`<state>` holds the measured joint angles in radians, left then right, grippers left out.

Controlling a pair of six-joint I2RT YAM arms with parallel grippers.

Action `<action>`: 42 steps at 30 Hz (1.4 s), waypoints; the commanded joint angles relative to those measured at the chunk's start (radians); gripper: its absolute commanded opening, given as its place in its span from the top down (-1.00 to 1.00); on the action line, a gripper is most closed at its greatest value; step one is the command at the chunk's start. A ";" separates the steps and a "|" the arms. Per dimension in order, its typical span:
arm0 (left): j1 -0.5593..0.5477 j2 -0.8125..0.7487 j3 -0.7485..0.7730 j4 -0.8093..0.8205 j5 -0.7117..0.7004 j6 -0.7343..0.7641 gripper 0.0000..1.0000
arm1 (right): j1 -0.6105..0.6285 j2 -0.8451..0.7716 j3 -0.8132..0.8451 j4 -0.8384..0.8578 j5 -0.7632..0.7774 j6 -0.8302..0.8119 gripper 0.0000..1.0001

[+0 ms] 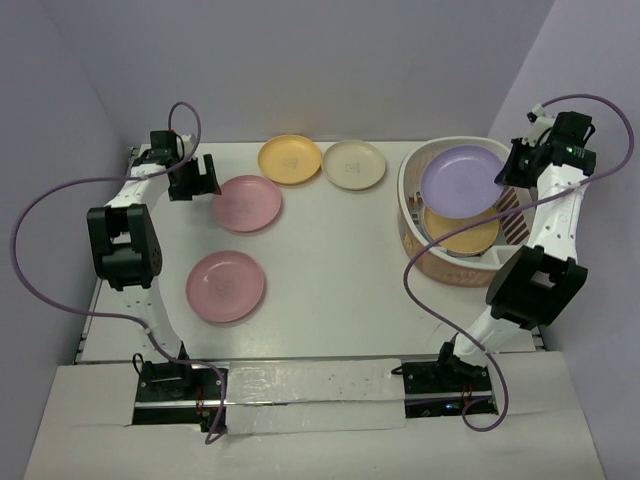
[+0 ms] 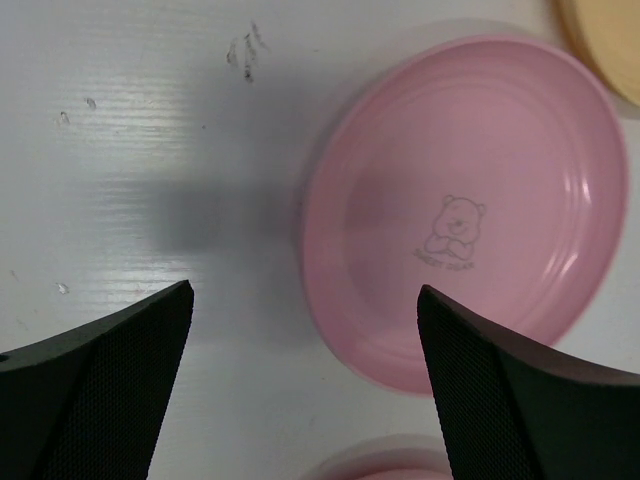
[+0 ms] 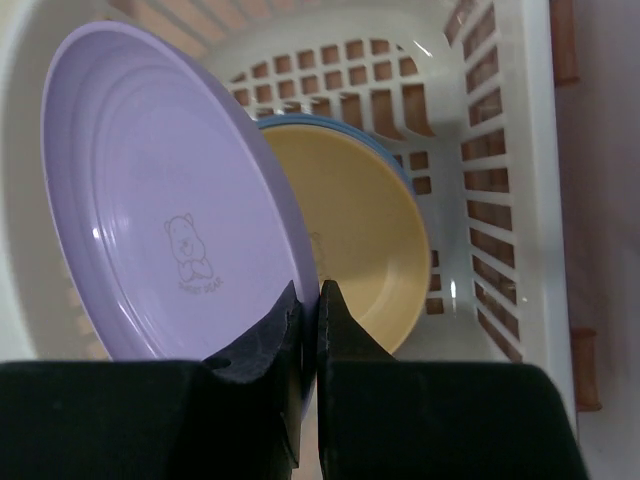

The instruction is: Place the plates into the plastic bin on the countertop

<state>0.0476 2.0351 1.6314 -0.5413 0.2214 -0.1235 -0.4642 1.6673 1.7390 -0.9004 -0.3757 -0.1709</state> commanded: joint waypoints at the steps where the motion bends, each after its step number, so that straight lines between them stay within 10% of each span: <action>1: 0.001 -0.004 0.035 0.073 -0.044 -0.049 -0.98 | -0.002 0.061 -0.019 0.033 -0.002 -0.077 1.00; 5: 0.009 0.020 0.023 0.075 -0.017 -0.054 -0.98 | -0.002 0.105 -0.006 0.047 0.035 -0.106 0.81; 8: 0.009 0.033 0.007 0.083 0.007 -0.057 -0.93 | 0.000 0.114 -0.011 0.064 0.081 -0.128 0.04; 11: 0.009 0.047 0.004 0.084 0.020 -0.062 -0.86 | 0.002 0.108 -0.009 0.073 0.110 -0.136 -0.23; 20: 0.008 0.092 -0.003 0.078 0.054 -0.070 -0.43 | 0.061 0.038 0.045 0.020 0.103 -0.119 -0.49; 24: 0.006 0.117 -0.007 0.080 0.052 -0.074 -0.23 | 0.128 -0.015 0.082 -0.005 0.080 -0.090 -0.99; 42: 0.038 0.026 -0.051 0.000 0.035 -0.037 1.00 | 0.536 -0.002 0.233 -0.008 0.096 0.070 -1.00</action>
<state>0.0550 2.1526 1.6050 -0.4832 0.2804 -0.1999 -0.0419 1.6423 1.9216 -0.9198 -0.2755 -0.1642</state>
